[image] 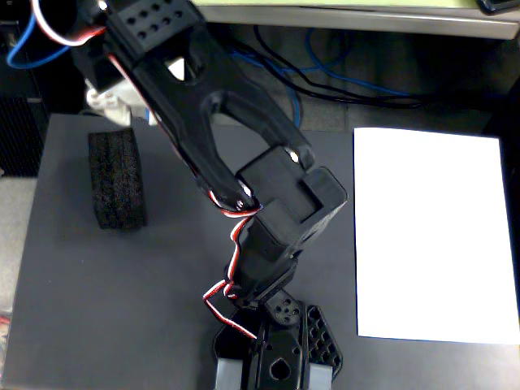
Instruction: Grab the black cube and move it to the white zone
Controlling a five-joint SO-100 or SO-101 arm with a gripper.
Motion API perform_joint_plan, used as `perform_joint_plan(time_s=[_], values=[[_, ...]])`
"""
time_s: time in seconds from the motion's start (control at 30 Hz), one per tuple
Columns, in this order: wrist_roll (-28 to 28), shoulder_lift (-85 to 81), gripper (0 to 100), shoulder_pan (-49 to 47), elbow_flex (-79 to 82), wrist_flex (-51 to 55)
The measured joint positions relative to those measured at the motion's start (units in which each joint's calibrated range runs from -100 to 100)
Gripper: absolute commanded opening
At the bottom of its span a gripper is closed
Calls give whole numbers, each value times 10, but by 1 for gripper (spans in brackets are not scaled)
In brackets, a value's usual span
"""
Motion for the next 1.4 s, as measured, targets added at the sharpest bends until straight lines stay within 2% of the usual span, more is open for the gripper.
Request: perform_joint_plan(time_s=[0.2, 0.57, 0.8, 1.1, 1.4], values=[[17, 0, 22, -16, -1, 25], [77, 0, 33, -20, 14, 48], [112, 0, 33, -23, 88, 48], [120, 0, 32, -58, 105, 40], [120, 0, 32, -60, 105, -36]])
